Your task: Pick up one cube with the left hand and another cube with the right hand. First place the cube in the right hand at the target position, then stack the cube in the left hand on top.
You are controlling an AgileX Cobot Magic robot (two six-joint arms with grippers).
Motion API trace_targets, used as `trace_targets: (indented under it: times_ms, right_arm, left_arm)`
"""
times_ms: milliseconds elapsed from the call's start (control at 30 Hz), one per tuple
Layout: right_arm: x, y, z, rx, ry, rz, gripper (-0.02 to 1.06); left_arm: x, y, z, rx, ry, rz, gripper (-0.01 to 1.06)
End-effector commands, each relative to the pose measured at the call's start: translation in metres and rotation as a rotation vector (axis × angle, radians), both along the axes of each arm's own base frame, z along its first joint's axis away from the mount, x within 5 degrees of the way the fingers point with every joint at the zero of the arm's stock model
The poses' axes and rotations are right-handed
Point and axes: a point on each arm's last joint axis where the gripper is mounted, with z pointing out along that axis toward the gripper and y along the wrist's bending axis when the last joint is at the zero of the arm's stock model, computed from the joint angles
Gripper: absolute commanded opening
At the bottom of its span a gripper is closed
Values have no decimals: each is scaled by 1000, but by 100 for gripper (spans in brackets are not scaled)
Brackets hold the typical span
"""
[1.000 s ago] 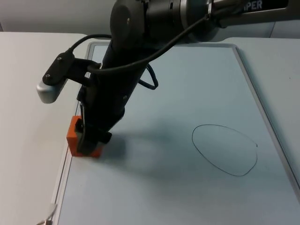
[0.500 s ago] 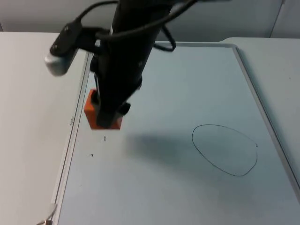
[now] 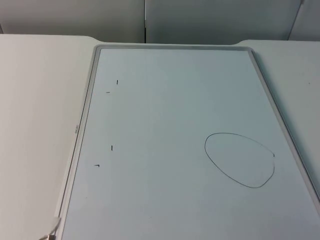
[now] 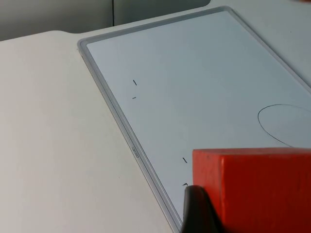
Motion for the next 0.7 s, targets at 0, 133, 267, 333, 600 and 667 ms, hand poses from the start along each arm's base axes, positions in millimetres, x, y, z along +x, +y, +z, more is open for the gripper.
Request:
trace_targets:
  times_ms: [0,133,267,333,600,667]
  right_arm:
    - [-25,-27,40,46,-29,-45,0]
    - [-45,-49,70,109,-76,-100,0]
    - [-63,-66,85,164,-86,-123,0]
    - [-76,-79,82,163,-73,-142,0]
    - [-109,-123,25,99,-33,-294,0]
    - [-112,-127,12,100,-12,-324,0]
  left_arm:
    - [-2,0,-1,-5,-1,-5,34]
    - [-2,0,-1,-5,0,-5,34]
    - [-2,0,-1,-5,0,-5,34]
    - [-2,0,-1,-4,3,-6,34]
    - [-2,0,-2,0,9,-9,34]
    - [-2,0,-1,2,8,-10,34]
